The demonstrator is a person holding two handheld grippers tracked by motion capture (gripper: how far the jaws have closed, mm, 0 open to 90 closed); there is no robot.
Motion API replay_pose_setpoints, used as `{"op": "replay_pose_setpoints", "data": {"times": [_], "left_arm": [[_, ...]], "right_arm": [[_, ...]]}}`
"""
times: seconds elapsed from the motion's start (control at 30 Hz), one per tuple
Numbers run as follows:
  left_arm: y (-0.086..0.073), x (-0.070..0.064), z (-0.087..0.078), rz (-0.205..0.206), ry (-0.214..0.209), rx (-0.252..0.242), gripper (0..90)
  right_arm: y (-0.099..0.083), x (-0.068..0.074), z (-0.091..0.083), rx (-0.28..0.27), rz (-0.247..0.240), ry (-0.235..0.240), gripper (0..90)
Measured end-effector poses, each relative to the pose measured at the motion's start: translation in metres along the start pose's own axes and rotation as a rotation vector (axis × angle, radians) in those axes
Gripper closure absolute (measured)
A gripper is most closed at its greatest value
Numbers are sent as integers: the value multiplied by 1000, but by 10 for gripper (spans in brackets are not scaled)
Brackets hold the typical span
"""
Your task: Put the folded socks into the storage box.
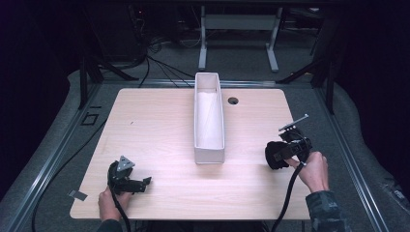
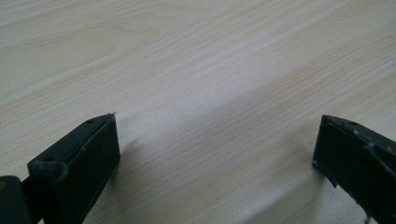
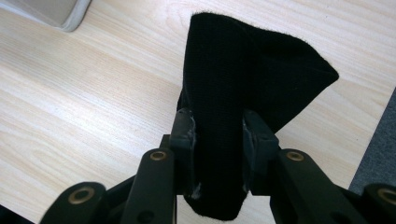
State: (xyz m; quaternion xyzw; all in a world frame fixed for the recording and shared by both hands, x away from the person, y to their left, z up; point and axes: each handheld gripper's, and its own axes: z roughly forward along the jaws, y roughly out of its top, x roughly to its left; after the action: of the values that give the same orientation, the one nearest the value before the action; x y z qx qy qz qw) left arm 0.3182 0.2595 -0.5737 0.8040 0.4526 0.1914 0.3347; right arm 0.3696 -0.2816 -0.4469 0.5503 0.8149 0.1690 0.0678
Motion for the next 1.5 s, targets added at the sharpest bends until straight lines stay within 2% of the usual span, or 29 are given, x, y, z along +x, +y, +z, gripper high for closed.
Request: {"op": "replay_pose_setpoints", "data": {"times": [0.2, 0.27, 0.3, 0.5, 0.53, 0.63, 0.73, 0.83, 0.97, 1.33, 1.5], "left_arm": [[0, 0, 0, 0, 0, 0, 5], [0, 0, 0, -3, 0, -2, 5], [0, 0, 0, 0, 0, 0, 5], [0, 0, 0, -1, 0, 0, 5], [0, 0, 0, -1, 0, 0, 5], [0, 0, 0, 0, 0, 0, 5], [0, 0, 0, -1, 1, 0, 5], [0, 0, 0, -3, 1, -2, 5], [0, 0, 0, -3, 1, -2, 5], [0, 0, 0, -1, 1, 0, 5], [0, 0, 0, -4, 1, -2, 5]], "right_arm": [[3, 1, -3, 2, -14, -3, 693], [4, 1, -4, -4, -14, 10, 693], [5, 1, -5, 1, -16, -2, 693], [8, 2, -7, -5, -21, 8, 693], [9, 2, -9, -8, -22, 26, 693], [11, 3, -11, -13, -25, 7, 693], [15, 4, -15, -20, -30, 18, 692], [17, 5, -17, -19, -35, 8, 692], [24, 8, -22, -20, -45, 17, 692], [41, 20, -36, -48, -79, 0, 692], [46, 22, -40, -56, -78, 17, 691]]}}
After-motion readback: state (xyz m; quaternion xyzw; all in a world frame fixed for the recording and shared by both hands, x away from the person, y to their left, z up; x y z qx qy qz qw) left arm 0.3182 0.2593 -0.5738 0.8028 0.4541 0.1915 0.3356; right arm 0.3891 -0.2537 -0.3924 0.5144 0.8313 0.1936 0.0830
